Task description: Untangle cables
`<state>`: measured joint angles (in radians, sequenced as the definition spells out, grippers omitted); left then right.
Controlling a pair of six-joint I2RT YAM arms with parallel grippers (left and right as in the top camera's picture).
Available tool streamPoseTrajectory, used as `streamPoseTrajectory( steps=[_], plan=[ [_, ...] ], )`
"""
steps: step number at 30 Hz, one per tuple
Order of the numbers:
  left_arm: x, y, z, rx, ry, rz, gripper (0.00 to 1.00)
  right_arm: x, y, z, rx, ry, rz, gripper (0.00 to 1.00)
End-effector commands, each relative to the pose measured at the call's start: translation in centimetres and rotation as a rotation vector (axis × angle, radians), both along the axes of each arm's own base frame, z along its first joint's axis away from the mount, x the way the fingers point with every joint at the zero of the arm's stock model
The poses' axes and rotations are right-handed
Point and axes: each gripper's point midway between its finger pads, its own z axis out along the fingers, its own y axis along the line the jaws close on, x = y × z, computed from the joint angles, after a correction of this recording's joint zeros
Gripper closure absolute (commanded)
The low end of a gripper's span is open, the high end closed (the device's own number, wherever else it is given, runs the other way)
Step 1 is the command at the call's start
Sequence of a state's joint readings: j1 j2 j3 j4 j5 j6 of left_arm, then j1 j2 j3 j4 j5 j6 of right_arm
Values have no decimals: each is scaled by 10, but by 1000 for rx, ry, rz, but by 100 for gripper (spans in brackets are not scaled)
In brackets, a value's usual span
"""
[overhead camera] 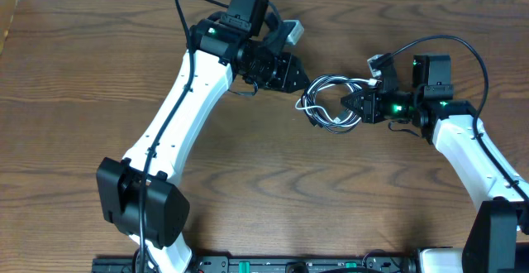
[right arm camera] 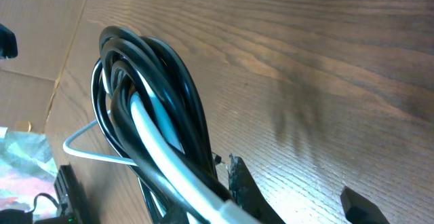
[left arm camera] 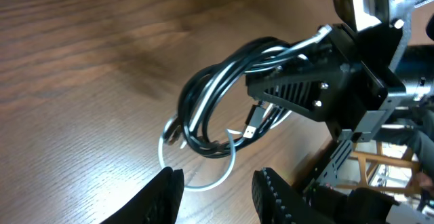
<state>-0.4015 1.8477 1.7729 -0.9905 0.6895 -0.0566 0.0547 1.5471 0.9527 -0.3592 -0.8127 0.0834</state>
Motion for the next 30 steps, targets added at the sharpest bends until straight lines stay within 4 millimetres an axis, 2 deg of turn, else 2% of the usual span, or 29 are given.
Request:
streamPoseTrajectory(
  steps=[1, 7, 11, 12, 21, 29, 30],
  plan=[
    [-4, -7, -8, -11, 13, -48, 62, -3, 4, 9, 20, -36, 36, 99],
    [-5, -14, -32, 29, 59, -61, 62, -3, 4, 9, 24, -28, 30, 99],
    [2, -2, -53, 137, 83, 6, 64, -3, 4, 9, 30, -16, 21, 99],
    [2, 0, -55, 149, 87, 15, 67, -3, 4, 9, 29, -17, 21, 99],
    [-3, -5, -61, 167, 104, 16, 67, -2, 4, 10, 34, -11, 15, 99],
    [-4, -16, -86, 179, 164, 61, 68, -2, 4, 10, 39, 1, 6, 99],
    [-4, -16, -88, 181, 170, 63, 72, -2, 4, 10, 40, 3, 5, 99]
  ],
)
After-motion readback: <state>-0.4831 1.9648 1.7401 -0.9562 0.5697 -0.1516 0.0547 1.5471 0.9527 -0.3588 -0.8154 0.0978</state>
